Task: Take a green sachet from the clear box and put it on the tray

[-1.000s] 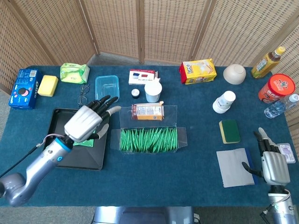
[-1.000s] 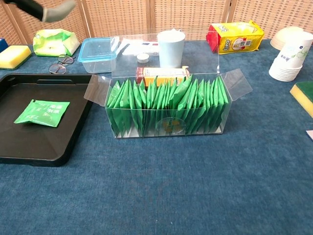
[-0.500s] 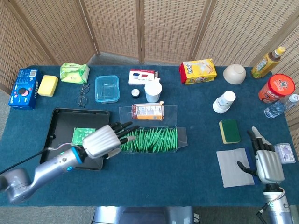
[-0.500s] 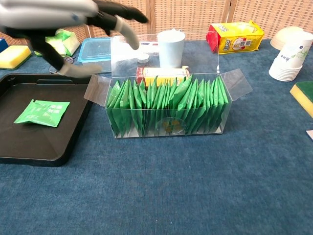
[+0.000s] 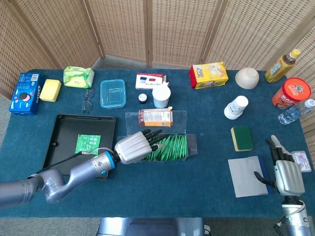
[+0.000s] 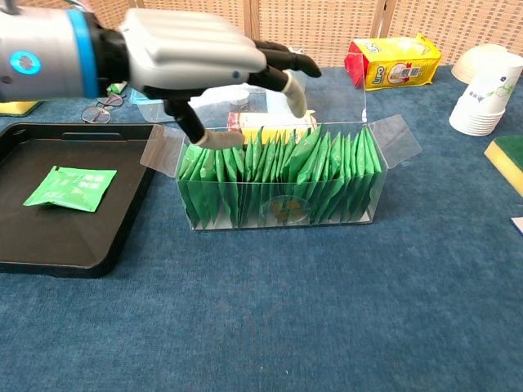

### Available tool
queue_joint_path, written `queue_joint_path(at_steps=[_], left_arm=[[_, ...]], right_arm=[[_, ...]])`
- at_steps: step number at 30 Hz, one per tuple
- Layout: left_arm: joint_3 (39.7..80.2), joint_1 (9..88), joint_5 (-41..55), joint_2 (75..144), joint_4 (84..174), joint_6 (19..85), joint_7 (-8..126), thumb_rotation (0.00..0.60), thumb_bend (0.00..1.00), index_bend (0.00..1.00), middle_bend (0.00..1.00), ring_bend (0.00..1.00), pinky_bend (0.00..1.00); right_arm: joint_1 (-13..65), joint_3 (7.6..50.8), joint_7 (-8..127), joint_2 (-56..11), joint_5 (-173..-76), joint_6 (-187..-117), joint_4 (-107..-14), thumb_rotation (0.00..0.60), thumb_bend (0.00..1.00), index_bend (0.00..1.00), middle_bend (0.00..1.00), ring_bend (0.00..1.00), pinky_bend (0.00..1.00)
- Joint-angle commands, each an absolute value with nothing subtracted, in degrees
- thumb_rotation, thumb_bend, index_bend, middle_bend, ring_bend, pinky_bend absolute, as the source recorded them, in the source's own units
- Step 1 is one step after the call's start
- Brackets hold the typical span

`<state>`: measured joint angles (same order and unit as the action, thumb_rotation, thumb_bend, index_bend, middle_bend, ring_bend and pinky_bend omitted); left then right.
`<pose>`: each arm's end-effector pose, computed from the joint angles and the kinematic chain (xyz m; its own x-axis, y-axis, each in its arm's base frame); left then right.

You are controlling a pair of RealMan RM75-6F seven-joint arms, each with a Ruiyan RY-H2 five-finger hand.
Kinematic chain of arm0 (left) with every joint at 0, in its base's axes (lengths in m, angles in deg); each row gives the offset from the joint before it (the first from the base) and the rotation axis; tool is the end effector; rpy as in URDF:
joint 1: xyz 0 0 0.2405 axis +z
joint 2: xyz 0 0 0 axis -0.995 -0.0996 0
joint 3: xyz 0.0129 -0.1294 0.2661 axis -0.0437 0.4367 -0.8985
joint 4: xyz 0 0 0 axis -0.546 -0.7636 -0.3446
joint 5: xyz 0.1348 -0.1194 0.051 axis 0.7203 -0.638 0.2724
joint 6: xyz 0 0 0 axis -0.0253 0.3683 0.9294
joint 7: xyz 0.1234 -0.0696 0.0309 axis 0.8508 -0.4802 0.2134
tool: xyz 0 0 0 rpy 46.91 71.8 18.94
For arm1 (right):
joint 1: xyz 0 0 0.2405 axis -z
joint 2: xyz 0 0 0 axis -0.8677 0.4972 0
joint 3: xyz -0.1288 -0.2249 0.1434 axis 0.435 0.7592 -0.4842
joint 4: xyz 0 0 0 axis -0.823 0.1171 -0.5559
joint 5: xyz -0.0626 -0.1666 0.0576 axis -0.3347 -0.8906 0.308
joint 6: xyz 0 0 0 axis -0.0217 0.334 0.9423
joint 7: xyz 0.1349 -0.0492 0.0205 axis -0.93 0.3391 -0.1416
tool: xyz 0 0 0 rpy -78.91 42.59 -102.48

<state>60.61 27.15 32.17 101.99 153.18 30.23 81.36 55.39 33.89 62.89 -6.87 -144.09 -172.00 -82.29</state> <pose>-0.0579 0.3507 0.0395 0.7384 -0.0479 0.6726 0.3166 -0.8560 -0.4086 -0.3292 -0.1901 0.1766 0.2926 0.0122 0.9561 -0.9552 0.0496 0.2917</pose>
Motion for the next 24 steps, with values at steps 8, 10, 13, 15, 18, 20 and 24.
queue_joint_path(at_steps=[8,10,13,15,18,20,24], left_arm=[[62.03,23.95,25.24,108.22,148.82,28.24,85.02,0.590,0.42,0.20,0.00,0.00,0.21],[62.01,23.42,24.44,108.87,148.37,28.07,85.71,0.590,0.42,0.20,0.00,0.00,0.21],[61.90,22.58,23.47,110.12,147.40,27.81,86.72,0.590,0.42,0.20,0.00,0.00,0.21],[61.83,22.16,22.87,110.84,146.85,27.72,87.12,0.590,0.42,0.20,0.00,0.00,0.21],[61.69,21.73,22.24,111.44,146.41,27.73,87.58,0.590,0.42,0.20,0.00,0.00,0.21],[61.56,21.50,21.67,111.74,146.17,27.73,87.82,0.591,0.42,0.20,0.00,0.00,0.21],[61.19,21.25,20.90,111.82,145.98,27.62,87.94,0.592,0.42,0.20,0.00,0.00,0.21]], right_arm=[[56.22,34.04,61.22,-7.10,-143.84,-172.77,-81.04,0.600,0.20,0.00,0.02,0.11,0.20],[56.31,34.05,61.06,-7.17,-143.75,-172.77,-80.82,0.600,0.20,0.00,0.02,0.11,0.20],[56.44,34.07,60.90,-7.20,-143.70,-172.84,-80.63,0.600,0.20,0.00,0.02,0.11,0.20],[56.51,34.05,60.74,-7.20,-143.71,-172.92,-80.55,0.600,0.20,0.00,0.02,0.11,0.20],[56.58,34.03,60.45,-7.21,-143.71,-172.97,-80.38,0.600,0.20,0.00,0.02,0.11,0.20],[56.64,34.01,60.32,-7.24,-143.62,-172.95,-80.21,0.600,0.20,0.00,0.02,0.11,0.20],[56.73,34.00,60.11,-7.28,-143.47,-172.90,-80.00,0.600,0.20,0.00,0.02,0.11,0.20]])
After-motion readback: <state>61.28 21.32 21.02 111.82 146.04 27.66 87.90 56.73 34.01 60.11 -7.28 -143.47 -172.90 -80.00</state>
